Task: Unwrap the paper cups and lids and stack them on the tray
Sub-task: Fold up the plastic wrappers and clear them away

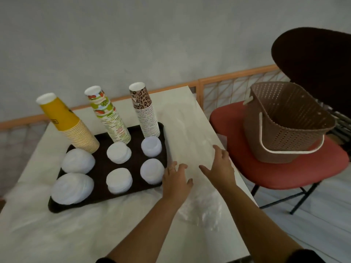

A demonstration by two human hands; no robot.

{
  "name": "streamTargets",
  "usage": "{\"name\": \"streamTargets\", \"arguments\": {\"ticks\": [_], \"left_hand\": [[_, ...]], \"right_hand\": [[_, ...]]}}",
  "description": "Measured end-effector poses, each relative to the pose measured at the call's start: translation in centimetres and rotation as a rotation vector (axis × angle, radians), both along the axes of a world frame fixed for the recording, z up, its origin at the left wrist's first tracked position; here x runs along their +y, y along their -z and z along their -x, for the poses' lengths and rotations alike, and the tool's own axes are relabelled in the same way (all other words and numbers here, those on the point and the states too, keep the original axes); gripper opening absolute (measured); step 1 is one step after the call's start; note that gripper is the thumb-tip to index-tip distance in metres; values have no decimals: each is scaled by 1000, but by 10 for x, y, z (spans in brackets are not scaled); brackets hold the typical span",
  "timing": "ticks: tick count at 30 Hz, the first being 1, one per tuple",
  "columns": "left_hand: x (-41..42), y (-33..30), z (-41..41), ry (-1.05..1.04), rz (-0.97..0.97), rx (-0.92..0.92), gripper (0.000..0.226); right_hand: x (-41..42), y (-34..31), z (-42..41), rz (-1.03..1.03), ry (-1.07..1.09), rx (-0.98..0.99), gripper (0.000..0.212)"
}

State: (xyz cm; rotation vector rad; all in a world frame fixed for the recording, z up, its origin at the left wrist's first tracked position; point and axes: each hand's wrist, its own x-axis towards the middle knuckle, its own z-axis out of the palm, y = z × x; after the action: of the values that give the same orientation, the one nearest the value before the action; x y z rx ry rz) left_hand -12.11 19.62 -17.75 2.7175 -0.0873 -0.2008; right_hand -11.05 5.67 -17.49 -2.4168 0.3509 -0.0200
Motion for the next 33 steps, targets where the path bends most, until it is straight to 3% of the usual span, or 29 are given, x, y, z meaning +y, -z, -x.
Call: {"name": "streamTargets", "arguments": {"ticks": [2,5,8,12,14,17,20,24,26,28,30,33], "left_hand": [[4,6,1,15,-23,36,47],[9,10,0,16,22,23,48],[12,5,-2,-16,124,11,48],[14,-29,-6,-153,526,-104,38],[14,-56,-13,-294,822,84,36],[21,-89,-23,-420,1359,642,75],[41,-111,-25,-292,1676,772,92],[70,-142,-19,-173,1660,477,26],[85,-151,-11,-82,1574,321,35],[100,-160,4,32,1468,269,45],[112,-163,18,95,1359,265,40],[126,-159,35,94,1242,214,35]], "right_hand": [[3,7,-7,-23,24,40,65],[4,5,-11,-50,81,-90,38],[3,-13,-10,-133,110,-224,36],[6,-57,-2,-386,93,-398,41],[11,-82,5,-482,34,-467,44],[21,-117,24,-640,-160,-505,43],[24,-139,50,-706,-507,-401,40],[20,-150,70,-598,-1073,190,22],[23,-146,69,-667,-943,207,46],[38,-142,60,-786,-563,99,58],[62,-147,48,-906,-416,54,60],[98,-162,37,-1102,-417,-61,44]]}}
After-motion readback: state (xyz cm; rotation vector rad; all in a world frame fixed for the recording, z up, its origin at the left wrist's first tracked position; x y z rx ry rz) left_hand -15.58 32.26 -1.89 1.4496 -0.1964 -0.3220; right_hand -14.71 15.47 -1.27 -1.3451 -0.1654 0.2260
